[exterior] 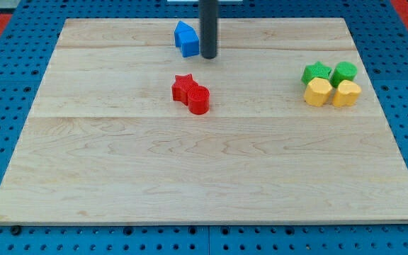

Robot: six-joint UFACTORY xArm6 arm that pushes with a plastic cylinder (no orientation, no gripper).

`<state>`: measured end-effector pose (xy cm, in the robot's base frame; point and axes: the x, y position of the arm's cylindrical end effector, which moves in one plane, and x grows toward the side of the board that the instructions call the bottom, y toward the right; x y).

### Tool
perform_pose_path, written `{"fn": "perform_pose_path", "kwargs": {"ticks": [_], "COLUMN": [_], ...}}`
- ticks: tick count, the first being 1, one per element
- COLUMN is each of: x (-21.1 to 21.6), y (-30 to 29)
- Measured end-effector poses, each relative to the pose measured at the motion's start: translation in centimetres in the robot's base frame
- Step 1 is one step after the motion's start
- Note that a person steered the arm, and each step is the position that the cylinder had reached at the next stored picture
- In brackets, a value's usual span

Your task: Move the green star to the right of the red star

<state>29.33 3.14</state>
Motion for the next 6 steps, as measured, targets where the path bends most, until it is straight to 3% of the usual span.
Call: {"fn": "perform_pose_path", "kwargs": {"ticks": [2, 3, 4, 6], "x": [-0.1, 1.6, 5.2, 6.2], "y": [21.2, 29.0, 28.2, 16.3]}}
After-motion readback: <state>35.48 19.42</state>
